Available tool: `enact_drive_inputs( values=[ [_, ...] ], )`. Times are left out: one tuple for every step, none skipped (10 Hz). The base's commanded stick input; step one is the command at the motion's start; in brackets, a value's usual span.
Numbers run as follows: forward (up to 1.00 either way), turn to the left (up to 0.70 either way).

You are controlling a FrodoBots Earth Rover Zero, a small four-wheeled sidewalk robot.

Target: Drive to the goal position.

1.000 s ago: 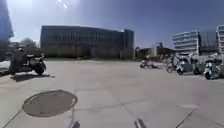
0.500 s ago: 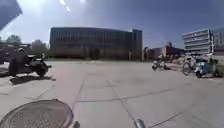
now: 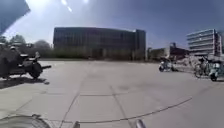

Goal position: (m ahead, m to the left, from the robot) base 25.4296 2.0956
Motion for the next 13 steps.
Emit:
enact_drive_inputs(
  values=[
    [1.0, 0.0],
    [1.0, 0.0],
    [1.0, 0.0],
    [1.0, 0.0],
    [1.0, 0.0],
    [1.0, 0.0],
    [1.0, 0.0],
    [1.0, 0.0],
    [1.0, 0.0],
    [1.0, 0.0],
    [1.0, 0.0],
    [1.0, 0.0],
    [1.0, 0.0]
  ],
)
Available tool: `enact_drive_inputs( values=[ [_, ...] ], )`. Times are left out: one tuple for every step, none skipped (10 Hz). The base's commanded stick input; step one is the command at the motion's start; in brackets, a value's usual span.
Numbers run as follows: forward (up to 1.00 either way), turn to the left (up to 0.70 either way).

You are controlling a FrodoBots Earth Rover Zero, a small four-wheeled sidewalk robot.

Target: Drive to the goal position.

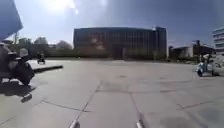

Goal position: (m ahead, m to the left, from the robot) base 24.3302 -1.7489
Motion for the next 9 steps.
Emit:
enact_drive_inputs(
  values=[
    [0.99, 0.0],
    [0.08, 0.0],
    [0.0, 0.0],
    [-0.42, 0.0],
    [-0.95, 0.0],
    [-1.0, 0.0],
    [-1.0, 0.0],
    [-0.24, 0.0],
    [0.0, 0.0]
  ],
)
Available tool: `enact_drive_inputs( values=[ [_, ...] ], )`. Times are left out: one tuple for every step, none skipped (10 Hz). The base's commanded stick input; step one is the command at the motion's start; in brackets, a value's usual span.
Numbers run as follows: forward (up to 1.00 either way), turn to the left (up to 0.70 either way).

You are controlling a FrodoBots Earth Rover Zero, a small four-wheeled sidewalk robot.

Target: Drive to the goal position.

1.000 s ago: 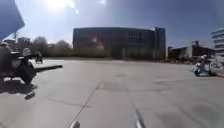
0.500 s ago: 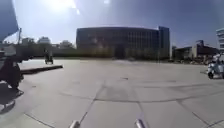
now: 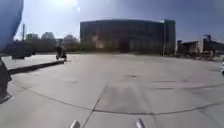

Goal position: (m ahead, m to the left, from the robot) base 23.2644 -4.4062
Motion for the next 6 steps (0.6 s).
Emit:
enact_drive_inputs(
  values=[
    [0.0, 0.0],
    [0.0, 0.0],
    [-0.4, 0.0],
    [-0.9, 0.0],
    [0.0, 0.0],
    [0.0, 0.0]
  ],
)
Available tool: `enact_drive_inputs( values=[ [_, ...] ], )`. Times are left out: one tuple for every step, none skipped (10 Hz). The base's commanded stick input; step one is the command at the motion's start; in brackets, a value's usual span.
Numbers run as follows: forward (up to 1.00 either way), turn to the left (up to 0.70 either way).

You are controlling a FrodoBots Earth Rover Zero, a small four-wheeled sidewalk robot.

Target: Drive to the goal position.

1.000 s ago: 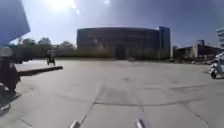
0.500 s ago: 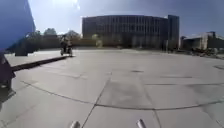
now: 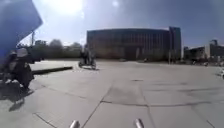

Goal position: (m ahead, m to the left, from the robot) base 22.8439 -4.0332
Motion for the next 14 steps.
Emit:
enact_drive_inputs(
  values=[
    [0.0, 0.0],
    [0.0, 0.0],
    [0.0, 0.0],
    [0.0, 0.0],
    [0.0, 0.0],
    [0.0, 0.0],
    [0.0, 0.0],
    [0.77, 0.0],
    [1.0, 0.0],
    [1.0, 0.0],
    [1.0, 0.0],
    [1.0, 0.0],
    [1.0, 0.0],
    [1.0, 0.0]
  ],
)
